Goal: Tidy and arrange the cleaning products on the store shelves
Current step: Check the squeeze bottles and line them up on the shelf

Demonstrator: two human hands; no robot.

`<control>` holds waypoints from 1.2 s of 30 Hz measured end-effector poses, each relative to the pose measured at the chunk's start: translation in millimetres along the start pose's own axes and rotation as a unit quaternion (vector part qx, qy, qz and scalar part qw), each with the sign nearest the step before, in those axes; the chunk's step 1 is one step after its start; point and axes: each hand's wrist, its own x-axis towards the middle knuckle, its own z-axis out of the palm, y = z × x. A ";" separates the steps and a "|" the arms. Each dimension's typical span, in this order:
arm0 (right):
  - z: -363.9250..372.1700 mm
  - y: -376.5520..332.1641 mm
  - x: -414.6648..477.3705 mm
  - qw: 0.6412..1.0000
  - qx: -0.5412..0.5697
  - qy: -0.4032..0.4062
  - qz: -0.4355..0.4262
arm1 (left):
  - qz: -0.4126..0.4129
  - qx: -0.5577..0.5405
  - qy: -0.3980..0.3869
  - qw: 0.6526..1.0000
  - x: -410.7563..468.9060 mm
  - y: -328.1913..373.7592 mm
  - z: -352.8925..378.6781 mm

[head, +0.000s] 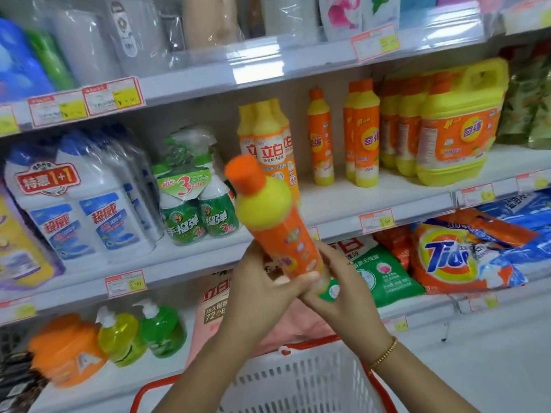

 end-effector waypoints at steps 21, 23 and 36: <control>-19.2 -29.1 4.2 0.985 0.168 -0.034 0.030 | -0.039 -0.373 -0.097 0.922 18.8 4.1 -21.8; -26.0 -33.5 9.7 0.942 0.299 -0.115 0.103 | -0.054 -0.389 -0.099 0.914 20.5 1.3 -28.5; -18.4 -46.9 11.2 0.995 -0.048 -0.031 -0.081 | -0.058 -0.337 -0.018 0.939 13.2 17.9 -39.2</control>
